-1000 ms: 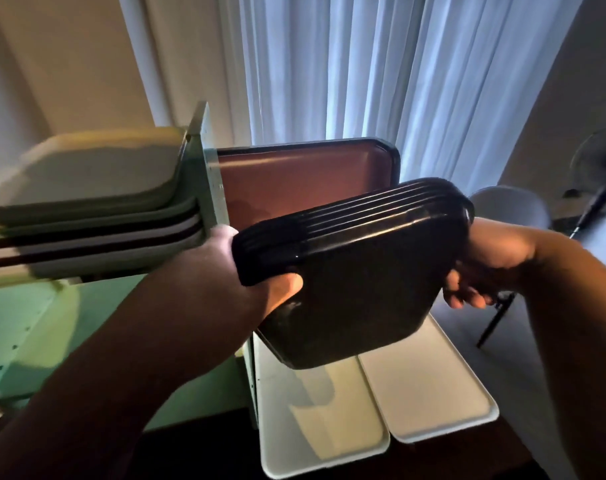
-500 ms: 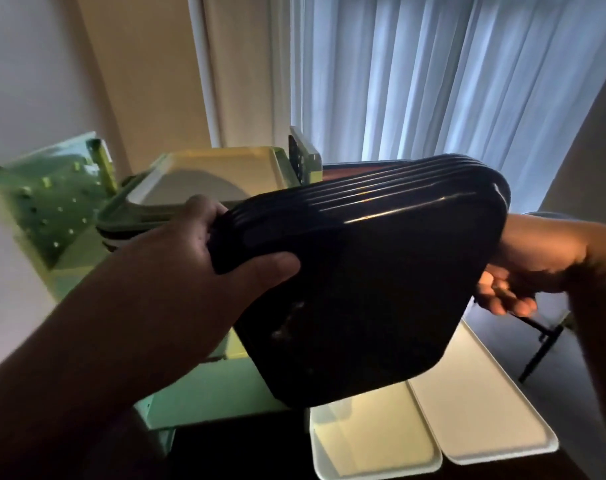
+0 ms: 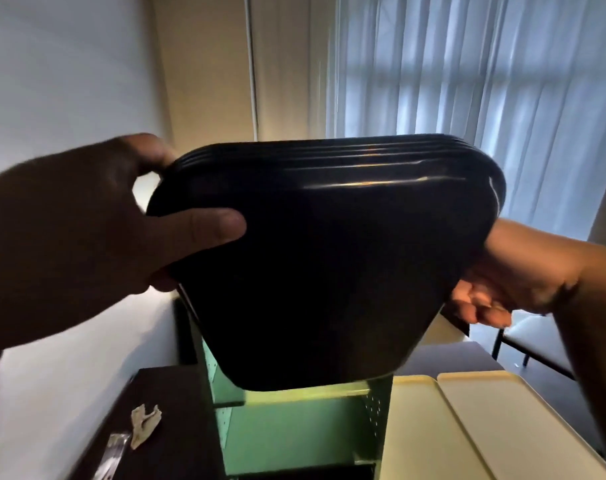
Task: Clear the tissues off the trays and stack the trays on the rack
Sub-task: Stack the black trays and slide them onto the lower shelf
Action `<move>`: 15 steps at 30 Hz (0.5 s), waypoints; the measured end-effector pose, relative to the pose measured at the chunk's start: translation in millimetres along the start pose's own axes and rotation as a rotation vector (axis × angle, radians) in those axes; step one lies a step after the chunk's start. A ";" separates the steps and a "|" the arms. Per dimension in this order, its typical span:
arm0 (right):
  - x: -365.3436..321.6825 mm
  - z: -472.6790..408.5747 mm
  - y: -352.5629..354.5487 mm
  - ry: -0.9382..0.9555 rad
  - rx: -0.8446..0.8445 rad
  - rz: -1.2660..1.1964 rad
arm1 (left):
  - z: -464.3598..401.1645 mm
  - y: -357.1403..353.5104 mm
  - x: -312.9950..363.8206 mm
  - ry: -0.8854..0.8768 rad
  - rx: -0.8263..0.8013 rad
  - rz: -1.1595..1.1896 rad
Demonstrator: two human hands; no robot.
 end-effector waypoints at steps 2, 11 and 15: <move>-14.3 2.5 -8.4 0.049 -0.003 -0.050 | 4.0 13.6 0.2 -0.019 0.040 0.035; -7.3 -6.7 -34.0 0.053 0.152 -0.021 | 17.3 1.2 -42.3 0.037 0.050 -0.004; 24.7 -17.1 -50.5 0.080 0.191 -0.133 | 35.0 -26.4 -61.4 0.086 0.023 -0.047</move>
Point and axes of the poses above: each hand's wrist, its own z-axis away from the middle knuckle, its own y-axis out of the back of the hand, x = y × z, the point moved 1 cm from there along -z, towards the middle knuckle, and after that the axes turned 6 degrees about -z, right-handed, at the moved point
